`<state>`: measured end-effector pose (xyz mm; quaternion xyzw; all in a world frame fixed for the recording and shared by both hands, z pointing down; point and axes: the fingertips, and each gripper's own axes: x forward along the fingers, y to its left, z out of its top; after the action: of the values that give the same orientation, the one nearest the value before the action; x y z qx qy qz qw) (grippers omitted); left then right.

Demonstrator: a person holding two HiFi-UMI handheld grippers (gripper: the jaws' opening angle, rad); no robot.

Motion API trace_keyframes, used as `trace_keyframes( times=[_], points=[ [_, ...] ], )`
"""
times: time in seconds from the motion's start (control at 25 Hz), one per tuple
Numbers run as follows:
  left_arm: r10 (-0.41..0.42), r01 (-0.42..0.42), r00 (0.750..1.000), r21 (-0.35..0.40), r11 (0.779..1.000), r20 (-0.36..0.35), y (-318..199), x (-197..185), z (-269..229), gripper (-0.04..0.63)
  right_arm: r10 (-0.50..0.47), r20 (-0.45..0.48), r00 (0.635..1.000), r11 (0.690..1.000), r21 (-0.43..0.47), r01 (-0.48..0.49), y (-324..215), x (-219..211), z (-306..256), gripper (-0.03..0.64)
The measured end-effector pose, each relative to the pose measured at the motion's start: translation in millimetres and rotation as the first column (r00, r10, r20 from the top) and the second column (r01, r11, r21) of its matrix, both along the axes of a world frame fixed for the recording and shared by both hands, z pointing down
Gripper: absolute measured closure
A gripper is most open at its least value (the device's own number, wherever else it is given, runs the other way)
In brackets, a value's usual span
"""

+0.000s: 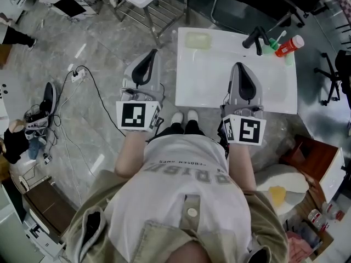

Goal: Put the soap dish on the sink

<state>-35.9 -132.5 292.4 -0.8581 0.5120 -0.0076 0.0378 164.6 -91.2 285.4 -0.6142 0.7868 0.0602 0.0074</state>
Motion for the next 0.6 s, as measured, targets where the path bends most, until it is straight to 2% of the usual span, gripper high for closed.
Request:
trace_keyframes(
  times=[0.6],
  points=[
    [0.003,-0.003,1.000,-0.014,1.000,0.005,-6.2,6.2,6.5,0.588,-0.004,-0.002,1.000,1.000,0.010,0.004,-2.7,5.5,-2.2,0.617]
  ],
)
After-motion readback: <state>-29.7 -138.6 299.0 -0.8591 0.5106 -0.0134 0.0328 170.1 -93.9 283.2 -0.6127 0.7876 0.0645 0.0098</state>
